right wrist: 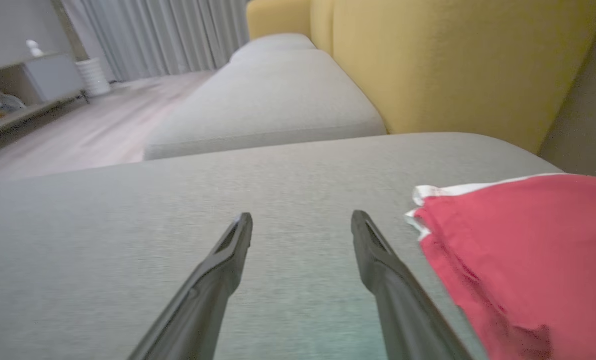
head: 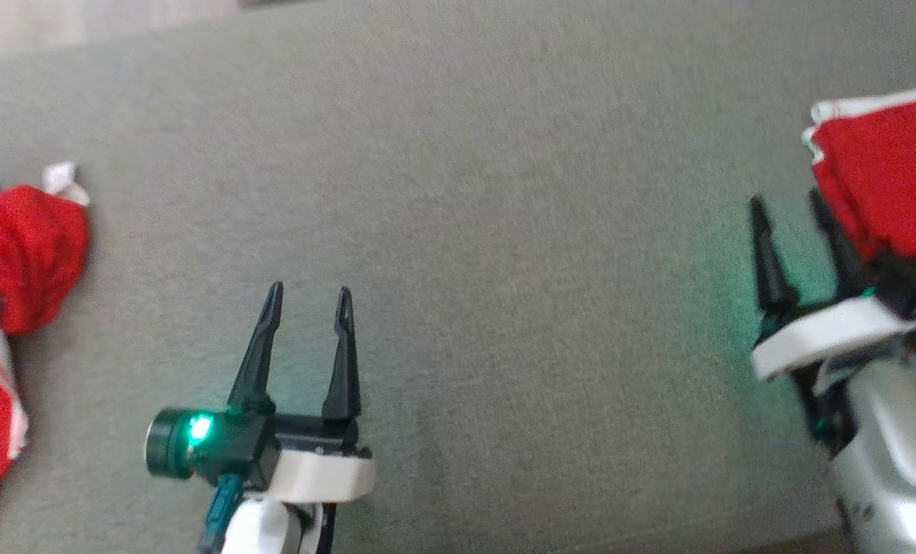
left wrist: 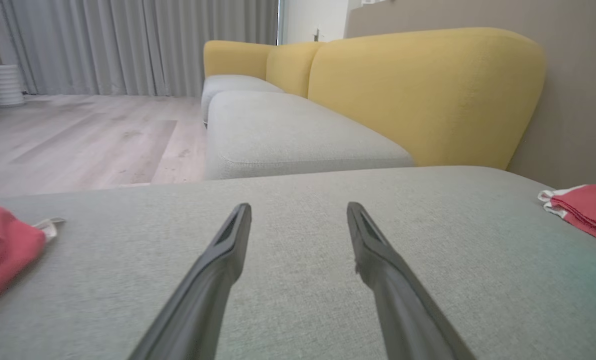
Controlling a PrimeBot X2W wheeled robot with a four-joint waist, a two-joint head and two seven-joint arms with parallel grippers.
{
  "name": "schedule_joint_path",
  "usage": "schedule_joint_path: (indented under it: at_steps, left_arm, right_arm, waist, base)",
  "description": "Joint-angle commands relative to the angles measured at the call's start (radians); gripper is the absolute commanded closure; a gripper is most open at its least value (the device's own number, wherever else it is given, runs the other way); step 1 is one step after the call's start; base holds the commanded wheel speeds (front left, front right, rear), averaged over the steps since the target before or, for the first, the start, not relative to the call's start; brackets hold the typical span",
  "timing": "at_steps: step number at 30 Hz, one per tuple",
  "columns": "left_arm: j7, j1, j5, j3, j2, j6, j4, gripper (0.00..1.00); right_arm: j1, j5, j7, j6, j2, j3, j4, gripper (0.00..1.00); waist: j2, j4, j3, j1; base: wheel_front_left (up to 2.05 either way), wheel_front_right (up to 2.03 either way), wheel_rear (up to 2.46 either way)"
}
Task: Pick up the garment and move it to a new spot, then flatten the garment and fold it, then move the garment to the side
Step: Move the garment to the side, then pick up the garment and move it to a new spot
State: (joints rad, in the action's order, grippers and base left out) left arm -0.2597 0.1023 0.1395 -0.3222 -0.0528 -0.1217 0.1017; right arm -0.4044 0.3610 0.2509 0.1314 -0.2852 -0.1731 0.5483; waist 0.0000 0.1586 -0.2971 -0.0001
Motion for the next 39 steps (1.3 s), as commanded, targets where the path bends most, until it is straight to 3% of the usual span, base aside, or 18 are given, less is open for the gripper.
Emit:
schedule_joint_path:
  at_steps: [1,8,14,23,39]
  left_arm:
    - [-0.002,-0.016,0.014,0.037,0.002,-0.015,-0.025,0.0]
    - [-0.002,-0.078,0.053,0.061,0.002,-0.029,-0.021,0.0]
    - [-0.002,-0.168,0.053,0.091,0.002,-0.044,-0.04,0.0]
    - [-0.002,-0.242,0.048,0.131,0.003,-0.05,-0.047,0.0]
    - [-0.002,-0.262,0.037,0.143,0.003,-0.037,-0.029,0.0]
  right_arm:
    - [0.056,0.006,0.011,-0.001,0.014,-0.027,-0.073,0.0]
    - [0.219,-0.064,0.011,-0.001,0.071,-0.059,-0.229,0.0]
    - [0.425,-0.173,0.011,-0.001,0.157,0.035,-0.354,0.0]
    - [0.505,-0.243,0.011,-0.001,0.195,0.05,-0.371,0.0]
    - [0.504,-0.249,0.011,-0.001,0.216,0.042,-0.363,0.0]
  waist:
    - [0.0,-0.066,0.113,0.0001]
    - [0.0,-0.11,0.217,0.0001]
    - [0.0,-0.152,0.316,0.0001]
    - [0.0,-0.159,0.357,0.0001]
    - [0.0,-0.164,0.354,0.0001]
  base:
    - [0.0,0.0,0.0]
    - [0.0,0.0,0.0]
    - [0.0,0.0,0.0]
    - [0.0,0.0,0.0]
    - [0.0,0.0,0.0]
